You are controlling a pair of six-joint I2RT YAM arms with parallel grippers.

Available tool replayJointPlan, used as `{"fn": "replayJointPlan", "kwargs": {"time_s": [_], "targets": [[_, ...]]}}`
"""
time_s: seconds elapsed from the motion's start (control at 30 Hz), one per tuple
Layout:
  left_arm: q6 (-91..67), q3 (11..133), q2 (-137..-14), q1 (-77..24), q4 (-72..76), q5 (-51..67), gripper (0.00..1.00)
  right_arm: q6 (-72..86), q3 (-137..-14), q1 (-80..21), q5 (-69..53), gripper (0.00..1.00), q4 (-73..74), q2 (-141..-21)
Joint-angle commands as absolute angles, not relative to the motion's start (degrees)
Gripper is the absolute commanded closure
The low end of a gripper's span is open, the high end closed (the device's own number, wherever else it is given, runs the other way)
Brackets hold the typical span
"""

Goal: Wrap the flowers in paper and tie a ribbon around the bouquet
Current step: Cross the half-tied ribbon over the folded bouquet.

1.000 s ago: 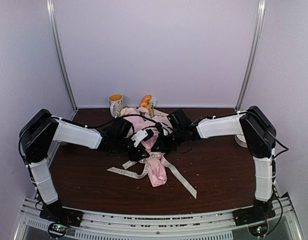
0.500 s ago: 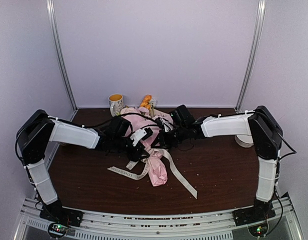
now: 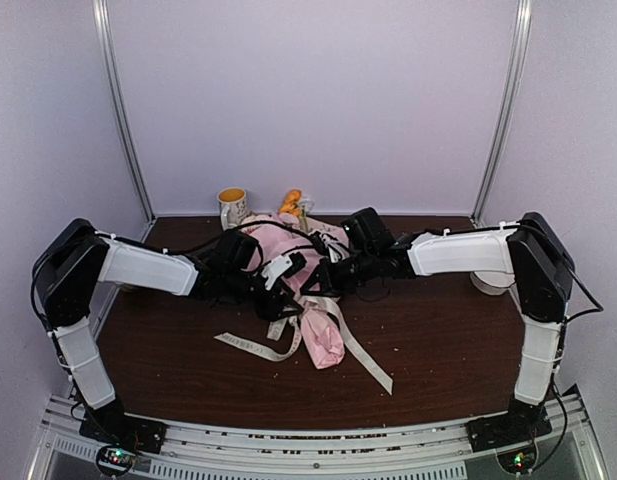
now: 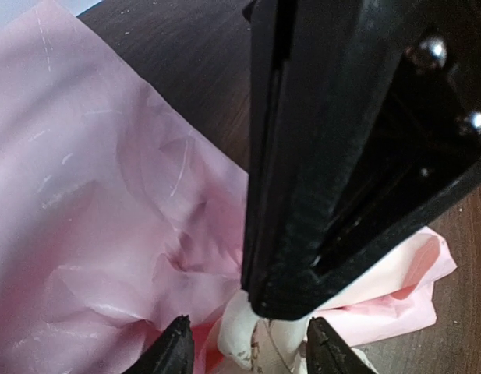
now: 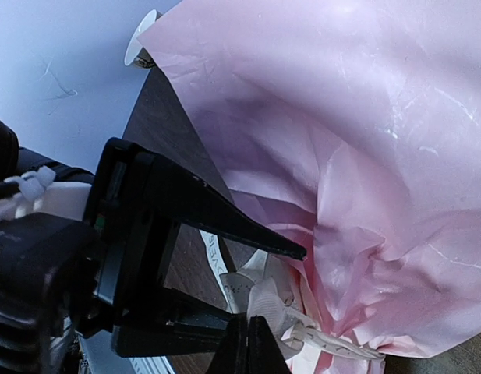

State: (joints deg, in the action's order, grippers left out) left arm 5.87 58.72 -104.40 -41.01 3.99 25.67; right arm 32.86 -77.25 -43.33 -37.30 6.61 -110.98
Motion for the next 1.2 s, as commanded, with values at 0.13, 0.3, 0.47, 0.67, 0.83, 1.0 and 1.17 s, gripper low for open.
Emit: {"fn": "replayJointPlan", "kwargs": {"time_s": [0.13,0.3,0.47,0.67,0.83,1.0,1.17], "targets": [[6.45,59.45,-104.36,-38.78,7.88,37.58,0.43,31.5,-76.73,-43.51,-37.25,0.99,5.76,-109.38],[6.91,61.07,-106.03,-38.48,7.69,36.3,0.46,31.38,-76.86,-43.53,-37.09,0.99,5.91,-109.05],[6.27,62.21,-107.76,-38.1,8.12,34.51,0.59,31.05,-76.9,-43.51,-37.08,0.99,6.35,-108.88],[5.12,62.66,-109.33,-38.08,9.63,35.63,0.76,30.91,-76.99,-43.51,-37.24,0.98,6.34,-108.66],[4.6,62.65,-110.03,-38.06,9.85,34.33,1.0,30.67,-77.3,-43.76,-38.66,0.94,6.14,-108.61],[4.47,62.35,-109.79,-38.14,9.49,33.34,1.0,29.03,-76.8,-43.5,-39.48,0.84,6.99,-107.22],[5.44,62.1,-109.19,-38.14,8.38,32.52,1.0,29.52,-76.27,-41.53,-36.14,0.81,7.77,-106.41]]}}
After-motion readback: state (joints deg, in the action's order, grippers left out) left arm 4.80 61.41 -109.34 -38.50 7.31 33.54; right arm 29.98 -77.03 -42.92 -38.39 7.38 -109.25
